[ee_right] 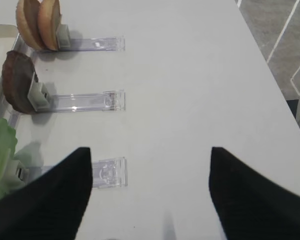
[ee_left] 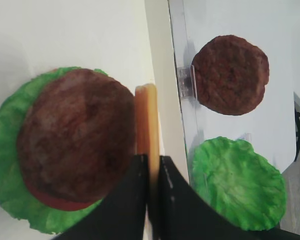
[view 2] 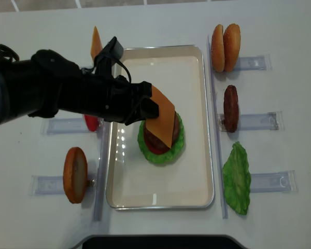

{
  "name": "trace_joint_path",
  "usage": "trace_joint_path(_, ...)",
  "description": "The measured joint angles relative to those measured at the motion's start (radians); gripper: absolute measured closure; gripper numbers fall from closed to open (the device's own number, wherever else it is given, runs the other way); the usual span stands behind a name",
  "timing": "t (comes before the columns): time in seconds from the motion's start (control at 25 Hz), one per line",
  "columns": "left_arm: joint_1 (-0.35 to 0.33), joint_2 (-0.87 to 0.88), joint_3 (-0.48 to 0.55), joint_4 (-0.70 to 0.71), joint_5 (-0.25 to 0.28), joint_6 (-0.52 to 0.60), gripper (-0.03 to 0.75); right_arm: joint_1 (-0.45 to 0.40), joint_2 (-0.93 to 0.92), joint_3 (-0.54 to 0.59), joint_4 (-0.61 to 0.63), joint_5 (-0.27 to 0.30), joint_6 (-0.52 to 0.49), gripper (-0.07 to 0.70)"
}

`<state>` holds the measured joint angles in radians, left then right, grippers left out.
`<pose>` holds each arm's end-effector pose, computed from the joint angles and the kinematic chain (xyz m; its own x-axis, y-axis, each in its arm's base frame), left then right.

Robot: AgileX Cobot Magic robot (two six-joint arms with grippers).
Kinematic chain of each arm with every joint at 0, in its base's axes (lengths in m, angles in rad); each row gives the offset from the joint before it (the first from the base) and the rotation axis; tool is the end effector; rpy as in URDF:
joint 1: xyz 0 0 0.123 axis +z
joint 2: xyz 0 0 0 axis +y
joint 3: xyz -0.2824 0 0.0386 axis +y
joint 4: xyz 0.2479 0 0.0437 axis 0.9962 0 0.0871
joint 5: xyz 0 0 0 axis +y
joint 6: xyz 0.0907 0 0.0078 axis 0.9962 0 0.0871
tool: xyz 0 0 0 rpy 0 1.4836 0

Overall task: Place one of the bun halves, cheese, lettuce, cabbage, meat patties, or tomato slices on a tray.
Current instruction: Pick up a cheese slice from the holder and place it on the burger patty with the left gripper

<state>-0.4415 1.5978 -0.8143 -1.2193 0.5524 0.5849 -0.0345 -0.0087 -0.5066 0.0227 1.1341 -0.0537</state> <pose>0.2534 -0.1695 0.1979 -0.9493 -0.0781 -0.3046 0.1521 0.7337 -0.6622 -0.0101 0.0022 0.2731 -0.5068 -0.0266 -0.8617 -0.0056 0.9996 -0.0276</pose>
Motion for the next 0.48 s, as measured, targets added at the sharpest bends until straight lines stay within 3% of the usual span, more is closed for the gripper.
trace_joint_path(0.48,0.000,0.045,0.000,-0.007,-0.018,0.050,0.691,0.000,0.000,0.000,0.000,0.000,0.000,0.160)
